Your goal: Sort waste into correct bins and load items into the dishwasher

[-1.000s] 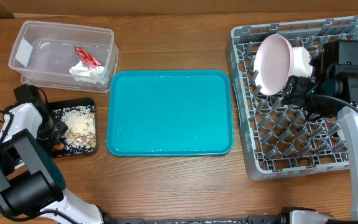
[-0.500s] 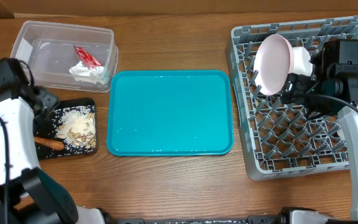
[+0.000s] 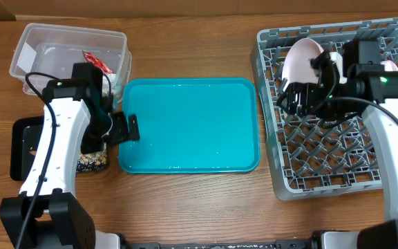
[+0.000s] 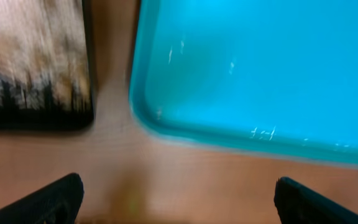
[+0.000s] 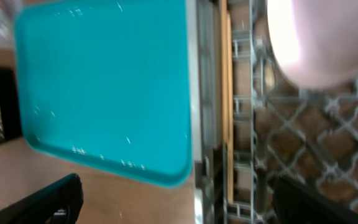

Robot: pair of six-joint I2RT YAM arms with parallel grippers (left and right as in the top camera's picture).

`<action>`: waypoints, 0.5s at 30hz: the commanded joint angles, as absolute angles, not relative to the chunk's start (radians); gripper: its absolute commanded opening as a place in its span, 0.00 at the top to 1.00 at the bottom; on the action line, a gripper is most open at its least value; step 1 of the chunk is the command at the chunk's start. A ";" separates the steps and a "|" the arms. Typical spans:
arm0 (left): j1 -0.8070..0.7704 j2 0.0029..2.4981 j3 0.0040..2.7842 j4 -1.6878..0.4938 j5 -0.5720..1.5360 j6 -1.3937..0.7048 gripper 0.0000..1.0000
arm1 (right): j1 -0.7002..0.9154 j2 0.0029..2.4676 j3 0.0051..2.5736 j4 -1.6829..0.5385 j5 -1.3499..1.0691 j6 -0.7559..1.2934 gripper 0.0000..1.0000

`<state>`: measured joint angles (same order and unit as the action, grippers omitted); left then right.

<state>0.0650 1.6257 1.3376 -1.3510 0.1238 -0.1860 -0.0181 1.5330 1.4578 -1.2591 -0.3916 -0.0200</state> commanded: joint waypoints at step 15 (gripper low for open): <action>-0.011 1.253 1.215 -1.344 0.122 -0.138 0.00 | -0.029 1.358 1.296 -1.267 -0.251 0.036 0.00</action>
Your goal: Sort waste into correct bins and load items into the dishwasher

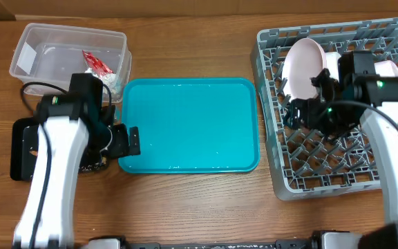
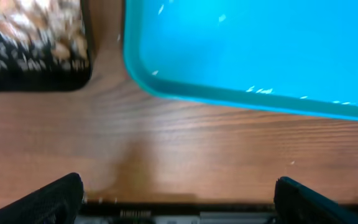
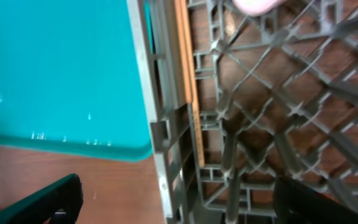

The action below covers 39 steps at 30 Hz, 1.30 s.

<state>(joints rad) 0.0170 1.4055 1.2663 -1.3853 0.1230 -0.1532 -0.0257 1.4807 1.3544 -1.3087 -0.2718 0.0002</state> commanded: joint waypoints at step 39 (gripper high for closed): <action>-0.072 0.450 0.964 -1.253 -0.004 -0.251 0.00 | -0.029 0.657 0.973 -1.003 -0.172 0.056 0.00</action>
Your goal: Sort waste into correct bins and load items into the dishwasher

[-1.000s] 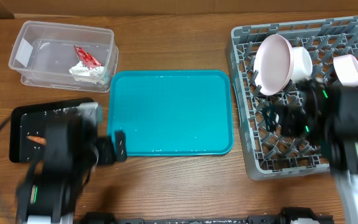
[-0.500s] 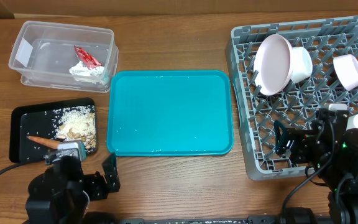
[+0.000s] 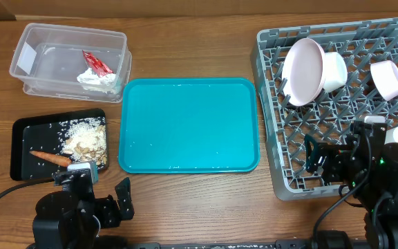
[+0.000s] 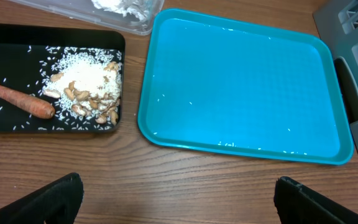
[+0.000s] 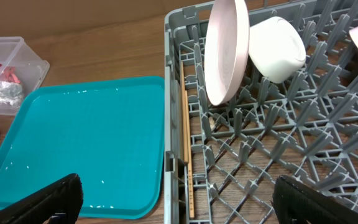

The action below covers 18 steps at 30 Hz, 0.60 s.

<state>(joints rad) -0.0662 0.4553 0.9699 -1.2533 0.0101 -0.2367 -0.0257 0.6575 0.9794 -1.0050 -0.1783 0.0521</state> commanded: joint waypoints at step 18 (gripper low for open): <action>-0.072 0.450 0.964 -1.253 -0.004 -0.251 0.00 | -0.022 0.206 0.578 -0.530 -0.165 -0.007 0.00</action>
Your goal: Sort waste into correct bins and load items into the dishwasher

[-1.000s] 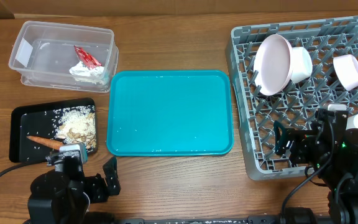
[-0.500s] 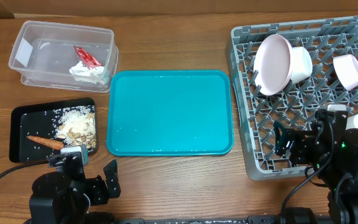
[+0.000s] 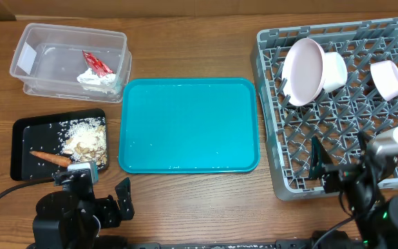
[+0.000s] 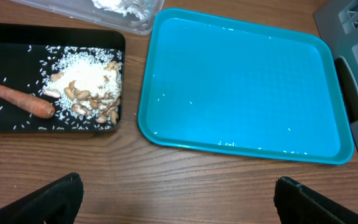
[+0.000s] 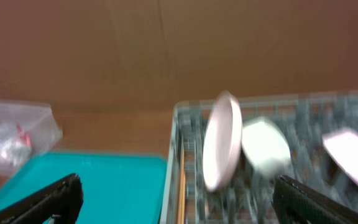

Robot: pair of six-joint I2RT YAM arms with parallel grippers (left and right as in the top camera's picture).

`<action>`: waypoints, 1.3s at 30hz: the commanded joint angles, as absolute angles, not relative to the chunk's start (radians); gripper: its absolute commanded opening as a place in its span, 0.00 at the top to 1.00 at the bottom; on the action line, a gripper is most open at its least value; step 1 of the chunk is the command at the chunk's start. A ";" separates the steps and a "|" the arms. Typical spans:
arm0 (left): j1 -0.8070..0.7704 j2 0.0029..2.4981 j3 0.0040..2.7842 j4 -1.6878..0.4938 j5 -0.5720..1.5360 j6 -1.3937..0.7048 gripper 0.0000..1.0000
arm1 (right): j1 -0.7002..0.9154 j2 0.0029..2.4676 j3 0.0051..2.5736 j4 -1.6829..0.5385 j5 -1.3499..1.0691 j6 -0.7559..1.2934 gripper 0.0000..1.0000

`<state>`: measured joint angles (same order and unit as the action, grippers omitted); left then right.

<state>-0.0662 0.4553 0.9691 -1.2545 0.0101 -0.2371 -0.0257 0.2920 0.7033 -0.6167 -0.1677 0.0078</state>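
Observation:
The grey dish rack at the right holds a pink plate on edge, a white bowl, a pink cup and a wooden chopstick along its left side. The teal tray in the middle is bare. The clear bin holds a red wrapper and crumpled paper. The black tray holds rice, scraps and a carrot. My left gripper is open over bare wood at the front left. My right gripper is open at the rack's near edge, holding nothing.
The rack's near left corner stands close to the teal tray's right rim. A brown cardboard wall rises behind the table. Bare wood lies in front of the trays.
The right wrist view has tipped up and blurred, now showing the back wall beyond the rack; in the overhead the right arm sits a little nearer. The left arm is unchanged.
At first my left gripper hung between the black tray and the teal tray, and my right gripper was over the rack by the pink plate. Both then sat slightly nearer. Later both were back at the front edge, open and empty, as now.

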 commanded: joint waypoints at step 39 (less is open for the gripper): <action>-0.072 0.450 0.964 -1.253 -0.004 -0.251 0.00 | 0.001 0.003 0.008 -0.074 -0.105 0.000 0.00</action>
<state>-0.0662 0.4553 0.9672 -1.2541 0.0101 -0.2371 -0.0048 0.0147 0.0185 -0.0761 -0.1177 -0.0032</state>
